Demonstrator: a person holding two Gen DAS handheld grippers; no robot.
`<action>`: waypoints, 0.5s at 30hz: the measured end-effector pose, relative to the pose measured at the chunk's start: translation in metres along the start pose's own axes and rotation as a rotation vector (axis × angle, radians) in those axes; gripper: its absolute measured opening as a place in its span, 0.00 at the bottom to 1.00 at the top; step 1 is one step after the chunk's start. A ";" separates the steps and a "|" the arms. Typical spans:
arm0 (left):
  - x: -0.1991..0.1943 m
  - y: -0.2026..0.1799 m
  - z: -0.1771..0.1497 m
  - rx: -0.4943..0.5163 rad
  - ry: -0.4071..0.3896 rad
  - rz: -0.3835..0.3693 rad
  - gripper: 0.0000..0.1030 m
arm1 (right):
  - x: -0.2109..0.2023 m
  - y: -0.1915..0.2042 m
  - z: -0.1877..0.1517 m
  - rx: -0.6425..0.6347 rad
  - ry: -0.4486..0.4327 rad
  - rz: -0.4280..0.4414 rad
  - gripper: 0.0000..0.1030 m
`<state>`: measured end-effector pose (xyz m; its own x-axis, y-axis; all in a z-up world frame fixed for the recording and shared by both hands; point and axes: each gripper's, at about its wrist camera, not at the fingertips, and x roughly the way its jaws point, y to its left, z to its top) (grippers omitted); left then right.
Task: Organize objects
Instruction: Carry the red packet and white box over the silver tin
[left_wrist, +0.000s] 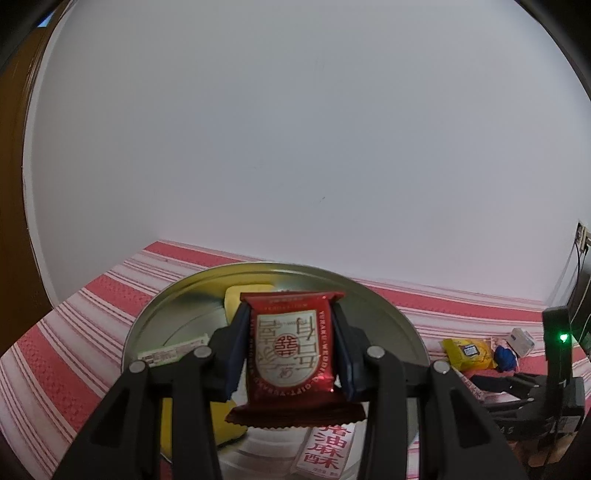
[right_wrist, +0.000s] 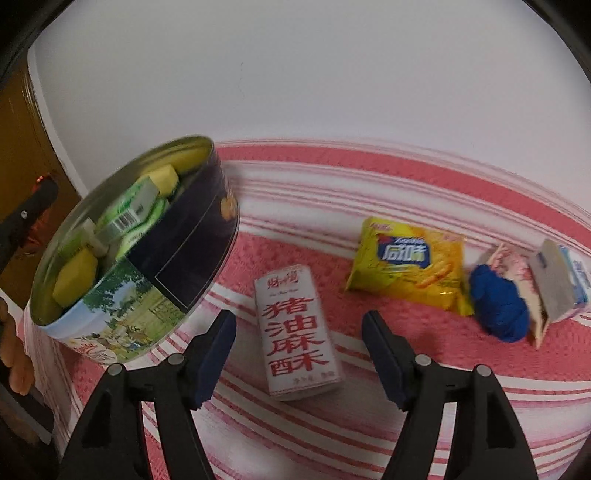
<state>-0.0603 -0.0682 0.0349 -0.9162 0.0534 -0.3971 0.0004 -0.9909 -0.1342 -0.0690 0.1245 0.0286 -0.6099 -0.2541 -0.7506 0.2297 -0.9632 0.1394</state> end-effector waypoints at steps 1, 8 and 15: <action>0.000 0.001 0.000 -0.002 0.001 0.000 0.39 | 0.000 0.002 0.001 -0.009 -0.005 -0.008 0.71; 0.001 0.000 0.000 0.000 0.008 0.003 0.39 | -0.004 0.002 -0.003 -0.054 0.011 -0.089 0.37; 0.000 0.004 0.001 -0.021 0.009 0.001 0.39 | -0.044 0.006 -0.004 -0.008 -0.097 -0.034 0.37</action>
<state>-0.0608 -0.0723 0.0350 -0.9127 0.0536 -0.4051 0.0098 -0.9882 -0.1529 -0.0379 0.1298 0.0597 -0.6877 -0.2286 -0.6890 0.2134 -0.9709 0.1092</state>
